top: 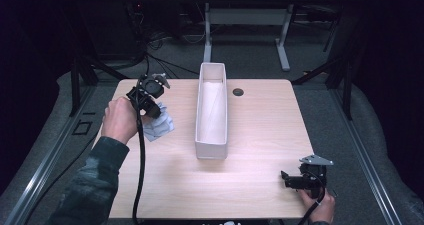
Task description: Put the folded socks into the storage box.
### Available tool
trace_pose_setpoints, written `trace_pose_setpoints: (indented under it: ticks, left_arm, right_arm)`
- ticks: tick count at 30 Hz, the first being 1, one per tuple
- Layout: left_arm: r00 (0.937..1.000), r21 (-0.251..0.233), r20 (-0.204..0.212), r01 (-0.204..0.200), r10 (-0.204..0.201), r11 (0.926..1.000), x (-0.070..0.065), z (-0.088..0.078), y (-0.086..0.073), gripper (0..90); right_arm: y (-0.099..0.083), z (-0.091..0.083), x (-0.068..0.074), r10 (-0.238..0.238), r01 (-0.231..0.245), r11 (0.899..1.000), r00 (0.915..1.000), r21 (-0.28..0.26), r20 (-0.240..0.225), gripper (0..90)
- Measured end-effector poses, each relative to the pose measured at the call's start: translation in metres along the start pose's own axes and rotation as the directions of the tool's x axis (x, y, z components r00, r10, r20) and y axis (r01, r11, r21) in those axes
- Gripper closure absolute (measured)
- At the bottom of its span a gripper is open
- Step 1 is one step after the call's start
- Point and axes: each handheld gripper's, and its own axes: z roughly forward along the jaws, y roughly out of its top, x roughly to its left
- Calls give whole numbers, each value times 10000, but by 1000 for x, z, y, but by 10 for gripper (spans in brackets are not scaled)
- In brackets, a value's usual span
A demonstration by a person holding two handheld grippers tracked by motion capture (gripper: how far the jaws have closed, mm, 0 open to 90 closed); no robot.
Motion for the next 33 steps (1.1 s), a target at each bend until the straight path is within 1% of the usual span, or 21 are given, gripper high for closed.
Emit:
trace_pose_setpoints:
  ticks: [5, 8, 13, 15, 21, 27, 28, 29, 33]
  left_arm:
    - [9999, -89, -94, -140, 139, 9999, -4, -7, 9, 753]
    - [9997, -161, -74, -232, 230, 9996, -6, -11, 15, 753]
    - [9997, -261, -99, -218, 215, 9994, -10, -15, 24, 753]
    - [9995, -300, -82, -299, 296, 9991, -11, -17, 27, 753]
    - [9994, -449, -39, -350, 348, 9984, -18, -21, 36, 753]
    - [9994, -458, 0, -332, 332, 9984, -21, -21, 46, 754]
    - [9995, -532, 18, -324, 325, 9981, -22, -21, 47, 754]
    - [9997, -560, 47, -234, 237, 9982, -23, -22, 49, 755]
    - [9998, -692, 99, -184, 192, 9974, -26, -22, 54, 756]
  right_arm:
    - [0, 0, 0, 2, -2, 10000, 10000, 2, 2, 2]
    - [0, 0, 0, 1, -1, 10000, 10000, 0, 4, 2]
    - [0, 0, 0, 2, -2, 10000, 10000, -1, 3, 2]
    - [0, 0, 0, 0, 0, 10000, 10000, 0, 2, 2]
    - [0, 0, 0, -1, 1, 10000, 10000, 1, 3, 2]
    - [0, 0, 0, 1, -1, 10000, 10000, 0, 2, 3]
    - [0, 0, 0, 2, -2, 10000, 10000, 1, 2, 3]
    - [0, 0, 0, 0, 0, 10000, 10000, 0, 3, 2]
    - [0, 0, 0, 1, -1, 10000, 10000, 0, 2, 3]
